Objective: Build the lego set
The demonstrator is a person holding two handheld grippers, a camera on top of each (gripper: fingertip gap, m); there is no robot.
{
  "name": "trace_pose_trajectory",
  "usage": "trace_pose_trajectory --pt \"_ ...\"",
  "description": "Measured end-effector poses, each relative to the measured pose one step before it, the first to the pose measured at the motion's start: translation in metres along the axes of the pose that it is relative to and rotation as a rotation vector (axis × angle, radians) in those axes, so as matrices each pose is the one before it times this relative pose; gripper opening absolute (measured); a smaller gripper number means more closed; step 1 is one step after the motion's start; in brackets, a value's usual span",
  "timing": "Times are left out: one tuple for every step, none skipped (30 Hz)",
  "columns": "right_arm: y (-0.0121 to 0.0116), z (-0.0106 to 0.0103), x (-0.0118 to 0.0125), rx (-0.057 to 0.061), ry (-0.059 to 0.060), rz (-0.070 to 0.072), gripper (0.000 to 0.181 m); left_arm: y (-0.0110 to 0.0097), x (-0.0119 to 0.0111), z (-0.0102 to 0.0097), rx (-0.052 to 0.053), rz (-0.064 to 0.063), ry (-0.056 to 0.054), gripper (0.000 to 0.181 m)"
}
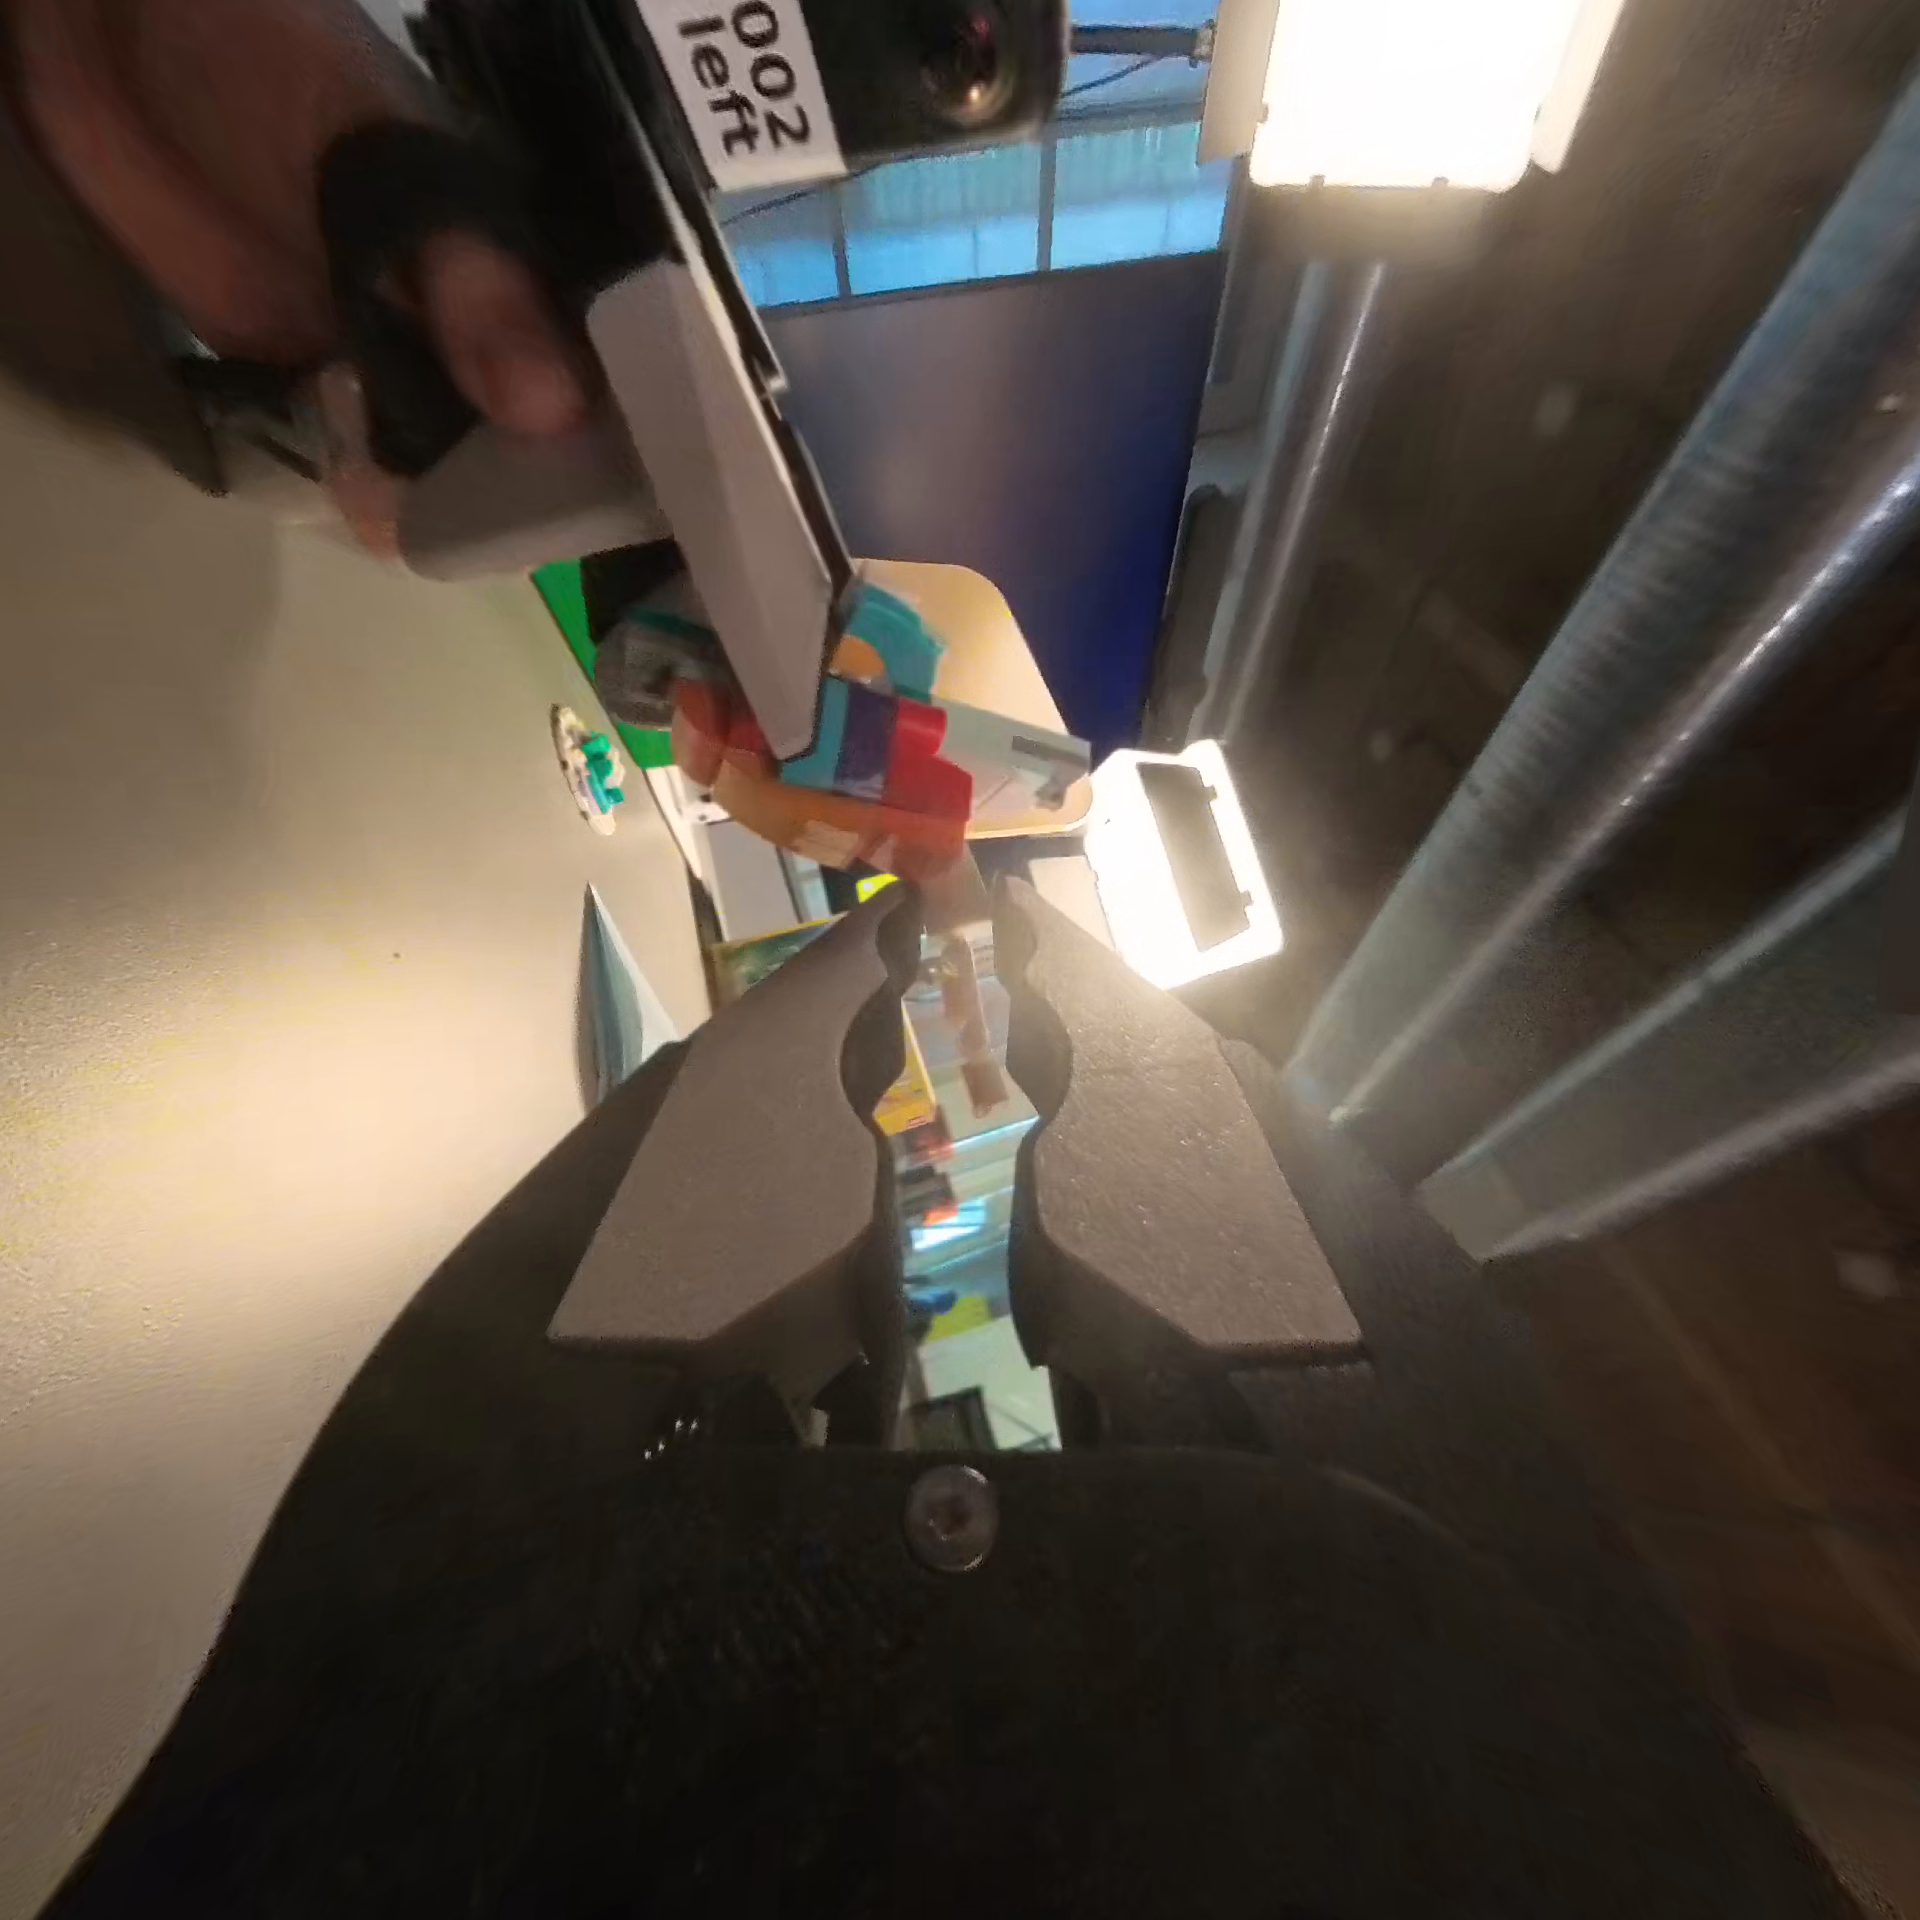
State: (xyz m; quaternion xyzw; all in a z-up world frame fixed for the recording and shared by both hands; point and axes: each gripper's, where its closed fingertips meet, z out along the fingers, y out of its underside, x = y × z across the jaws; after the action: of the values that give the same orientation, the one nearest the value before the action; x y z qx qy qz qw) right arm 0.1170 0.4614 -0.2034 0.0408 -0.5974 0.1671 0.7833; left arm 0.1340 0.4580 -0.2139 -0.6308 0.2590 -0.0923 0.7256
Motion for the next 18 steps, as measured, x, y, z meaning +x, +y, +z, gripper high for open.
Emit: trace_pose_trajectory --pt "-0.00069 -0.0003 0.0005 0.001 0.0059 -0.0084 0.012 -0.0005 0.00034 -0.00037 0.0039 -0.0029 0.0033 0.046" --pt "-0.00013 -0.00015 0.00177 -0.0029 0.0031 0.0098 0.012 0.00019 0.00004 0.00005 -0.0002 -0.001 0.0014 0.046" --pt "0.00164 0.00003 0.0018 -0.0064 0.0051 0.0185 0.012 0.00035 0.00009 0.00023 -0.0017 0.0008 0.0006 0.046" --pt "0.00173 0.00018 0.00148 -0.0055 0.0022 0.0207 0.012 0.00058 0.00042 0.00035 -0.0032 0.0012 0.0033 0.046" --pt "0.00165 0.00009 0.0012 -0.0052 0.0028 0.0131 0.012 0.00047 0.00028 0.00039 -0.0037 0.0022 0.0008 0.046" --pt "0.00075 0.00025 0.00021 -0.0017 0.0002 0.0033 0.012 0.0002 0.0003 0.00014 -0.0014 0.0033 0.0006 0.046" --pt "0.00019 0.0004 -0.00105 0.0 -0.0051 0.0005 0.012 0.00024 0.00018 0.00014 -0.0014 0.0016 0.0004 0.046" --pt "-0.00083 0.00012 -0.0015 0.0023 -0.0054 -0.0013 0.012 0.00022 -0.00027 0.00014 -0.001 -0.0012 -0.0009 0.046" --pt "-0.00083 0.00036 -0.00031 0.003 -0.0017 0.0023 0.012 0.0 -0.0005 -0.00005 0.0003 -0.003 -0.0012 0.046" --pt "-0.00034 -0.00006 0.00008 -0.0001 -0.0016 0.0116 0.012 -0.00008 -0.0006 0.0 0.0012 -0.0043 -0.001 0.046" --pt "0.00072 -0.00015 0.00066 -0.0019 0.0 0.0195 0.012 -0.00013 -0.00076 -0.00013 0.0013 -0.0059 -0.001 0.046" --pt "0.00108 0.00003 0.00155 -0.0023 0.0022 0.0178 0.012 -0.00027 -0.0008 -0.00024 0.0024 -0.0069 -0.0008 0.046" --pt "0.00119 0.00005 0.00112 -0.0037 0.0028 0.0106 0.012 -0.0003 -0.00094 -0.00029 0.0031 -0.0061 -0.0019 0.046" --pt "0.00051 0.00019 0.00062 -0.0026 0.0012 0.0002 0.012 -0.00031 -0.0004 -0.00021 0.0025 -0.0042 0.0001 0.046" --pt "-0.00091 0.00002 -0.00059 0.0018 0.0002 -0.0057 0.012 -0.00013 -0.00022 -0.00014 0.0016 -0.0021 0.0004 0.046" --pt "-0.00153 -0.00042 -0.0008 0.0041 -0.0008 -0.0078 0.012 -0.00009 -0.00001 -0.00004 0.0009 -0.0009 0.0007 0.046" --pt "-0.0014 -0.00007 -0.00099 0.0033 -0.0013 -0.0076 0.012 0.00012 -0.00001 0.00009 -0.0005 -0.0006 0.0009 0.046" --pt "-0.00047 0.00007 -0.00051 0.0001 0.0002 -0.005 0.012 0.00007 0.00017 0.00006 -0.0004 -0.0002 0.0015 0.046"
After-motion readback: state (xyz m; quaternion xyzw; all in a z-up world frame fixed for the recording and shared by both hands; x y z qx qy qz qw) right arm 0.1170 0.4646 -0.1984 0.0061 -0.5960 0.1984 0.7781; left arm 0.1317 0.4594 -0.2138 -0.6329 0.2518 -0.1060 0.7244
